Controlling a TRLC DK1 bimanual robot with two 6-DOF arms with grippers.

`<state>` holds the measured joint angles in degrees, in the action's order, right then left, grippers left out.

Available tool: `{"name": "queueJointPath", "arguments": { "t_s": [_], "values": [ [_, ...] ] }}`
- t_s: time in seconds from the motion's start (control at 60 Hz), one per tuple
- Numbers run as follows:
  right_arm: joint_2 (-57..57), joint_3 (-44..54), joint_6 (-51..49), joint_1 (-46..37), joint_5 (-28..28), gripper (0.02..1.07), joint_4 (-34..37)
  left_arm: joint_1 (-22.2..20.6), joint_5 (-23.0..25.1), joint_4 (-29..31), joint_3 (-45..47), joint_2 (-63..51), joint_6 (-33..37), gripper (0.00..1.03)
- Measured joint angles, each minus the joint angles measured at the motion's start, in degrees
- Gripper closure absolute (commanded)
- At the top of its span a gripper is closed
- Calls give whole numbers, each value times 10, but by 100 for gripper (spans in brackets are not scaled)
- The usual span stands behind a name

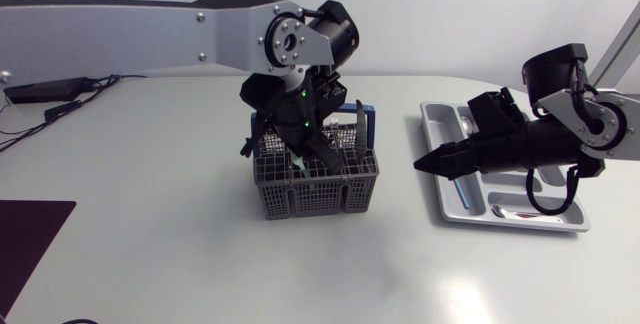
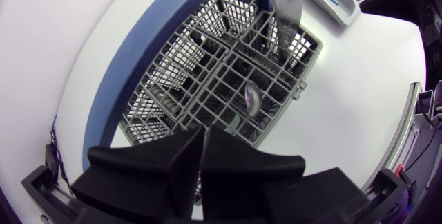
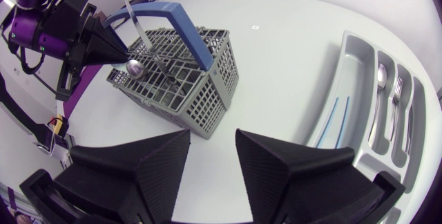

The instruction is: Unload the cutlery basket into the drawer organizer.

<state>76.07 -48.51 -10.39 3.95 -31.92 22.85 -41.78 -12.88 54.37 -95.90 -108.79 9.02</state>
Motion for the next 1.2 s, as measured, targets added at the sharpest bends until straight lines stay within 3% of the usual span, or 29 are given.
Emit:
{"name": "queueJointPath", "arguments": {
  "t_s": [0.133,0.65,0.867,1.2],
  "values": [
    [0,0,0,0,0,56,0,0,0,16,0,0,0,57],
    [0,0,0,0,0,56,0,0,-9,34,0,7,0,59],
    [0,0,0,0,0,56,0,0,-9,34,0,6,0,84],
    [0,0,0,0,0,56,0,-4,-17,34,0,7,1,87]
  ]
}}
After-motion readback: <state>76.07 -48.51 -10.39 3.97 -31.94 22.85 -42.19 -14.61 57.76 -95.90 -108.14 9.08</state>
